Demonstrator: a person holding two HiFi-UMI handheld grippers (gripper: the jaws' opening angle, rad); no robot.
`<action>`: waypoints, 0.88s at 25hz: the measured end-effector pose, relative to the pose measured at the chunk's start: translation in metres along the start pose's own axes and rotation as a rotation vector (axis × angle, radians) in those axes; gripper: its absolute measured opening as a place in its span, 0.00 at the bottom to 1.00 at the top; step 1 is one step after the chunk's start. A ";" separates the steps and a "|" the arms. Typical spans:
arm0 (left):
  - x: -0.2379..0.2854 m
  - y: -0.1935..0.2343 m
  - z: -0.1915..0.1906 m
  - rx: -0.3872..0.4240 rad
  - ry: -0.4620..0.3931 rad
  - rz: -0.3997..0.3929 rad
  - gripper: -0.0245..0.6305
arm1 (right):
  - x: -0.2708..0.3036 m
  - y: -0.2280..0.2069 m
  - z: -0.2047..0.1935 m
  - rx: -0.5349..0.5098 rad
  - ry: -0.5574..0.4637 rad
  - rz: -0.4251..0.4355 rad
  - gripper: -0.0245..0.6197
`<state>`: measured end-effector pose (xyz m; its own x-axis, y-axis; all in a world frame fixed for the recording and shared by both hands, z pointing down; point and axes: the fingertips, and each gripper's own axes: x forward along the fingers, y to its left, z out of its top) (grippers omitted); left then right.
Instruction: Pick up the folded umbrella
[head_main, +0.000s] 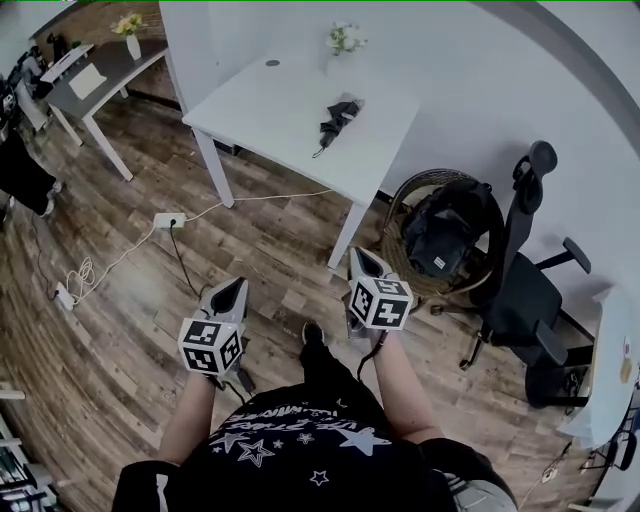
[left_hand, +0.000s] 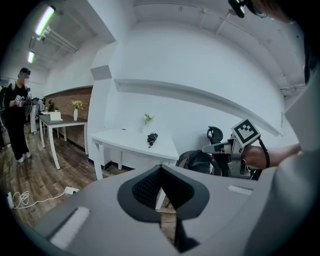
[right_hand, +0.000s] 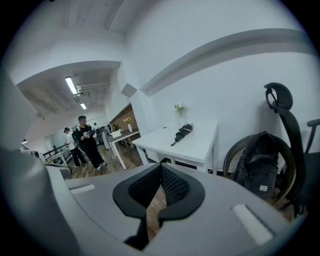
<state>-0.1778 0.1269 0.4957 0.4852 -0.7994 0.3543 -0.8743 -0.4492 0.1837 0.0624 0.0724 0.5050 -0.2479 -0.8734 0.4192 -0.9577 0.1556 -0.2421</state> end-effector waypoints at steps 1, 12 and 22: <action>0.010 0.004 0.005 -0.002 -0.001 0.006 0.04 | 0.011 -0.003 0.005 -0.004 0.005 0.007 0.06; 0.124 0.017 0.055 -0.002 0.016 0.028 0.04 | 0.113 -0.065 0.060 0.031 0.055 0.037 0.06; 0.200 0.024 0.088 0.012 0.001 0.048 0.04 | 0.175 -0.106 0.086 0.078 0.085 0.072 0.06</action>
<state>-0.1010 -0.0791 0.4902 0.4425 -0.8196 0.3638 -0.8965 -0.4148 0.1558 0.1334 -0.1364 0.5283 -0.3306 -0.8184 0.4700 -0.9234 0.1777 -0.3402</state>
